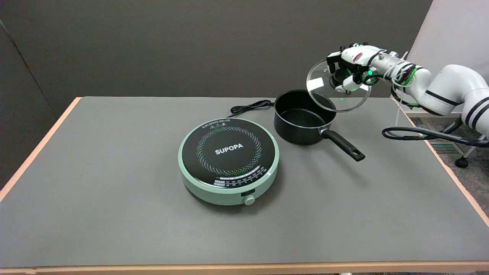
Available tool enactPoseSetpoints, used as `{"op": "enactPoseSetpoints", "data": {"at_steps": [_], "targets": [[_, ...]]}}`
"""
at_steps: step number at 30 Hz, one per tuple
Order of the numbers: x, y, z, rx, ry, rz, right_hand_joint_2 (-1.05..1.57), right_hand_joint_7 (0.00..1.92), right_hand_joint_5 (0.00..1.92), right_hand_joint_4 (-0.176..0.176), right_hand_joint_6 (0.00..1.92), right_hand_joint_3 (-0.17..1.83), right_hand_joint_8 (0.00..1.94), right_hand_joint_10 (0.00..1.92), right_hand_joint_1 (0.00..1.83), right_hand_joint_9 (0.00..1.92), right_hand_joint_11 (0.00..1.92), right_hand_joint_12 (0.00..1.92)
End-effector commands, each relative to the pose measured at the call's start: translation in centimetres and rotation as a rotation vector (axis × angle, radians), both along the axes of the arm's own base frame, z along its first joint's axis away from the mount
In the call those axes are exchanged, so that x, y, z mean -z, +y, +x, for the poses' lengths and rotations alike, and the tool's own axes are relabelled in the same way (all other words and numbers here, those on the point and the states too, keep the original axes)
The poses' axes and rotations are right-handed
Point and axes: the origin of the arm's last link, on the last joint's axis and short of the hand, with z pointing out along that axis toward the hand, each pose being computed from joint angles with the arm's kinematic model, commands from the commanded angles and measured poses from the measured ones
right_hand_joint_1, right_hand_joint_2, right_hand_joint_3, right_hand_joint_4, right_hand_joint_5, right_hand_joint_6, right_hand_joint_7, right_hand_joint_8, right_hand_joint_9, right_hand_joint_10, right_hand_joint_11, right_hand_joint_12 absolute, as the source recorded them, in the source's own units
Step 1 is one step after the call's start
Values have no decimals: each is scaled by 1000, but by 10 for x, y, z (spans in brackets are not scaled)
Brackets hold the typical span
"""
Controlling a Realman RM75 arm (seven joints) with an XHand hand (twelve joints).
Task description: Place the pot lid onto the table.
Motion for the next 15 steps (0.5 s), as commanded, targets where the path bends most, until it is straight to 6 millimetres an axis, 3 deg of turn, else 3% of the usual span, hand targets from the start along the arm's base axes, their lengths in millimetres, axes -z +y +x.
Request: {"op": "enactPoseSetpoints", "data": {"at_steps": [1,15], "targets": [[-48,21,4,-10,-57,-171,955,681,358,176,1654,719,1695,1921,1306,721,25,1921],[-76,46,-11,14,-75,-272,896,725,391,176,1805,790,1668,1921,1324,734,178,1921]]}}
